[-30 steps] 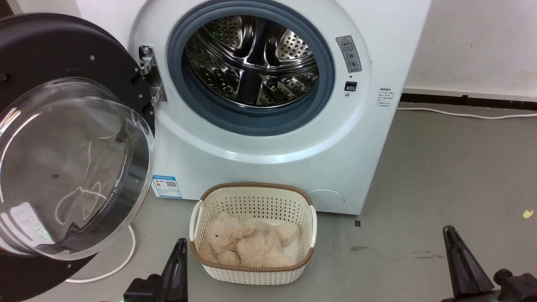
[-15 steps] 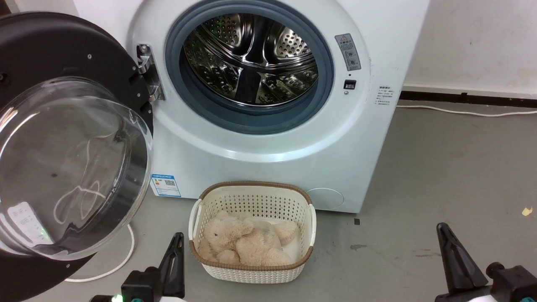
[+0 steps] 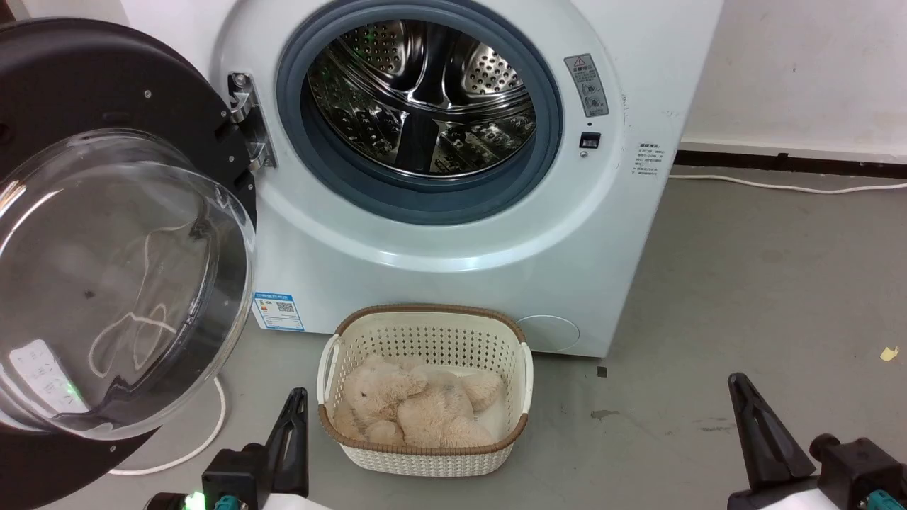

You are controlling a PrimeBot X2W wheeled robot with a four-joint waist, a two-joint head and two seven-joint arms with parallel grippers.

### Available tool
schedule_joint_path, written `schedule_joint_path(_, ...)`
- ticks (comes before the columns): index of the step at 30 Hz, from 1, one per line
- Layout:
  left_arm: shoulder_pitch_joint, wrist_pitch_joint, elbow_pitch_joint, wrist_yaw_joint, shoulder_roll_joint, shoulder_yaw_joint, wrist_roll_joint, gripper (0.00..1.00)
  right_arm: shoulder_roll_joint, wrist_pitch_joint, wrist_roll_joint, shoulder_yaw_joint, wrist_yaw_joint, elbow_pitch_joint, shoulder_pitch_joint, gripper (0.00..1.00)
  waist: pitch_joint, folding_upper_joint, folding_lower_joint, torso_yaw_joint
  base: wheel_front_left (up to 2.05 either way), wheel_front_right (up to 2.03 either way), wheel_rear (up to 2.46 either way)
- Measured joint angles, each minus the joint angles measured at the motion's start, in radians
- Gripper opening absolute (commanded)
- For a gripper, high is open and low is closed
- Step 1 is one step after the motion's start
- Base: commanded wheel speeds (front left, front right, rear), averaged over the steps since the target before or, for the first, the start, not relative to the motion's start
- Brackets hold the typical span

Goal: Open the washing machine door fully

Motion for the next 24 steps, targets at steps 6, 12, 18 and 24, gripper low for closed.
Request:
schedule_joint_path(6,-0.001,0.01,-0.002,-0.009,-0.004,0.014,0.01,0.0,0.0,0.011,0.0,0.004,0.0,0.004,-0.011,0.0,0.002,0.0,0.0,-0.001,0.0,0.0,0.0)
schedule_joint_path(12,-0.011,0.023,-0.003,-0.021,-0.009,0.027,0.026,0.0,0.0,0.023,-0.008,0.008,0.0,0.007,-0.015,0.0,0.004,0.0,0.0,-0.002,0.0,0.0,0.0)
schedule_joint_path(18,-0.016,0.039,-0.005,-0.035,-0.02,0.048,0.039,0.0,0.0,0.041,-0.01,0.014,0.0,0.012,-0.029,0.0,0.007,0.0,0.0,-0.004,0.0,0.0,0.0)
schedule_joint_path(24,-0.021,0.057,-0.007,-0.049,-0.033,0.069,0.057,0.0,0.0,0.055,-0.016,0.02,0.0,0.016,-0.043,0.0,0.01,0.0,0.0,-0.005,0.0,0.0,0.0)
